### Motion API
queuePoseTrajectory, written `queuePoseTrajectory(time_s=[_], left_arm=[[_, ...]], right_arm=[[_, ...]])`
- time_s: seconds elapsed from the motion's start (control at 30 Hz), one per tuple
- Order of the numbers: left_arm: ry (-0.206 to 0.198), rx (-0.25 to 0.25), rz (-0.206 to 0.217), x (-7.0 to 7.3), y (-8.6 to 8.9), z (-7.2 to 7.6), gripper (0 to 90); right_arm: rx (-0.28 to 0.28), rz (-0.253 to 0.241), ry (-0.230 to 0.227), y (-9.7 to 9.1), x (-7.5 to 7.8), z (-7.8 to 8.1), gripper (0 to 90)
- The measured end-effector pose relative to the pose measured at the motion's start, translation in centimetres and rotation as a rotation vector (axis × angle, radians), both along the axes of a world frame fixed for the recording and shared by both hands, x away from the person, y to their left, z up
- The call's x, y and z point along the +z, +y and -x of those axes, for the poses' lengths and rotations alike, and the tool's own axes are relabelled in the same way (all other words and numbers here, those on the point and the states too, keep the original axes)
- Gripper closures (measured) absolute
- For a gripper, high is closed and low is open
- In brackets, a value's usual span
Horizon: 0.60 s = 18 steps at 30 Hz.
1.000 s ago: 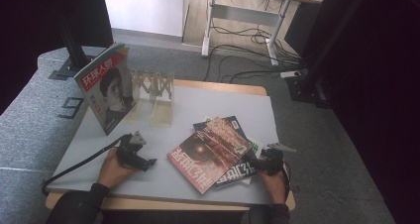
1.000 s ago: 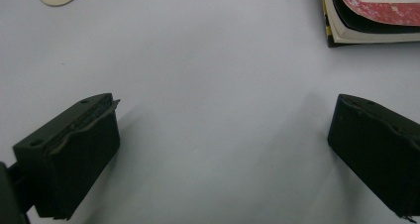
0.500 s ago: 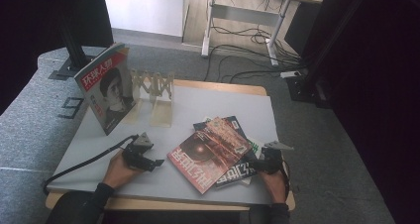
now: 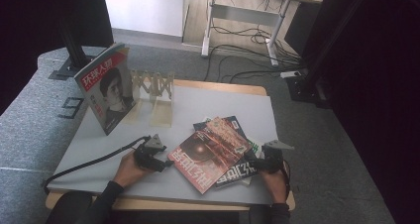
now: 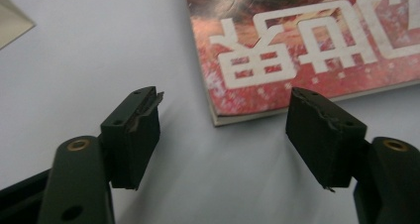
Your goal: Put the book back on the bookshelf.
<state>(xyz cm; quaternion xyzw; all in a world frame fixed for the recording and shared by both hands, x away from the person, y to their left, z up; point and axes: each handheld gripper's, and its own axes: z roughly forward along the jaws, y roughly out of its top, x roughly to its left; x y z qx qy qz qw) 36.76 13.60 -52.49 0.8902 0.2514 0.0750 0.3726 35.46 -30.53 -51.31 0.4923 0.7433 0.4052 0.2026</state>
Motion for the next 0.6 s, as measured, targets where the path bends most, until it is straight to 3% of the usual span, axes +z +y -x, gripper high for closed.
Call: queuePoseTrajectory(time_s=[0.27,0.6], left_arm=[[-0.032,-0.037,-0.03,0.0,-0.9,0.4,33.7],[-0.035,-0.019,-0.021,-0.1,-1.3,0.2,34.7]], right_arm=[[0.006,0.003,0.004,0.1,0.0,-0.1,10.2],[0.006,0.007,0.009,0.3,0.0,-0.1,10.5]])
